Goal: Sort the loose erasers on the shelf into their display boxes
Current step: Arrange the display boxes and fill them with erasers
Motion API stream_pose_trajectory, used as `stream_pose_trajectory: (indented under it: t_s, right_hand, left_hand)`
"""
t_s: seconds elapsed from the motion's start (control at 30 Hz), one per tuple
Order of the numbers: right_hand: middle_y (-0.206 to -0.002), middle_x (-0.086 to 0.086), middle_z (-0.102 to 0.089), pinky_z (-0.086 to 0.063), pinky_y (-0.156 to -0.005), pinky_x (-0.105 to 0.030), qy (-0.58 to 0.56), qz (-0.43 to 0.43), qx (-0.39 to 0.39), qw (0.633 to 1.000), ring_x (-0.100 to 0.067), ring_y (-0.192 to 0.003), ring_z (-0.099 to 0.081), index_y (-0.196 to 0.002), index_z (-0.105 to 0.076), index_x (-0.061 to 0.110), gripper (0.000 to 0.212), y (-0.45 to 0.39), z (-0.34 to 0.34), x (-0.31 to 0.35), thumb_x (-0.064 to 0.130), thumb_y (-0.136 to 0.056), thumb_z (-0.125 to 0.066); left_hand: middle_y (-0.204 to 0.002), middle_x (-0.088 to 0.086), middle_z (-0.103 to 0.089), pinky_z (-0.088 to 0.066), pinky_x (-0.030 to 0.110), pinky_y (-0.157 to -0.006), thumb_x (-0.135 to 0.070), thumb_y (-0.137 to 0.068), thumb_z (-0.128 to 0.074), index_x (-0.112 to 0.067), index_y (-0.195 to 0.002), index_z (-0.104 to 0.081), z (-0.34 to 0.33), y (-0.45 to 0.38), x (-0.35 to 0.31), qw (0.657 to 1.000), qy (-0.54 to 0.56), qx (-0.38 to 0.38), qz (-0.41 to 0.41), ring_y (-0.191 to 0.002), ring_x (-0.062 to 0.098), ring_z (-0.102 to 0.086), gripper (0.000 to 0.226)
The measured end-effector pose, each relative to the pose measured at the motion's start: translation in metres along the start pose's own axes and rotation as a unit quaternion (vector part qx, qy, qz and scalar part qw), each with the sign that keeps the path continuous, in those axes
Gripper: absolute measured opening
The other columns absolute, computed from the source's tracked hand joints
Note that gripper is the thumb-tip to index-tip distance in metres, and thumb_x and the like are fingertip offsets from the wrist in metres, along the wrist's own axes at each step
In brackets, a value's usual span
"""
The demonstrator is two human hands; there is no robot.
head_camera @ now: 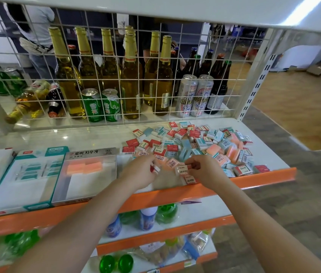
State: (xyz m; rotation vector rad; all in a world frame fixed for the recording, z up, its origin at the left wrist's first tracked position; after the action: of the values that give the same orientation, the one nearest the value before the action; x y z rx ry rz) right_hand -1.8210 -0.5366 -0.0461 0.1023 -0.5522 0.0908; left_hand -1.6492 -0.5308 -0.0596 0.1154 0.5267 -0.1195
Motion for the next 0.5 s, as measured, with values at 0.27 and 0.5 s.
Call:
stream_pose_trajectory:
  t_s: [0.27, 0.5]
  right_hand:
    - [-0.108, -0.007, -0.068, -0.048, -0.08, -0.023, -0.107, 0.007, -0.038, 0.993, -0.016, -0.091, -0.061, -0.115, -0.065, 0.009, 0.031, 0.0, 0.016, 0.01, 0.002, -0.086, -0.059]
    - [-0.087, 0.003, -0.067, -0.052, -0.071, -0.023, -0.262, 0.005, -0.055, 0.964, -0.01, -0.073, -0.062, -0.111, -0.066, 0.011, 0.029, 0.006, 0.023, 0.019, 0.0, -0.085, -0.061]
  left_hand:
    - [-0.096, -0.005, -0.053, -0.042, 0.023, -0.077, -0.008, -0.089, -0.057, -0.015, -0.117, -0.058, 0.034, -0.001, 0.0, 0.982, 0.155, -0.102, 0.036, -0.088, 0.01, -0.051, 0.029]
    - [-0.088, 0.001, -0.062, -0.053, 0.014, -0.058, 0.006, -0.087, -0.056, -0.011, -0.097, -0.065, 0.028, 0.016, 0.015, 0.889, 0.429, -0.134, 0.085, -0.074, 0.007, -0.06, 0.022]
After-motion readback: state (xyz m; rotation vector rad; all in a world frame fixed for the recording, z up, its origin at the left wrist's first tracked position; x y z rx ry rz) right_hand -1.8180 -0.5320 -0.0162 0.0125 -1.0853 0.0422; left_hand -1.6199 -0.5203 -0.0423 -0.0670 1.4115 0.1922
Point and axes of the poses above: each hand's wrist, its own y-axis away from the middle knuckle, its own z-axis out of the back of the hand, x = y × z, the point moved 7 cm from there along -y, towards the middle knuckle
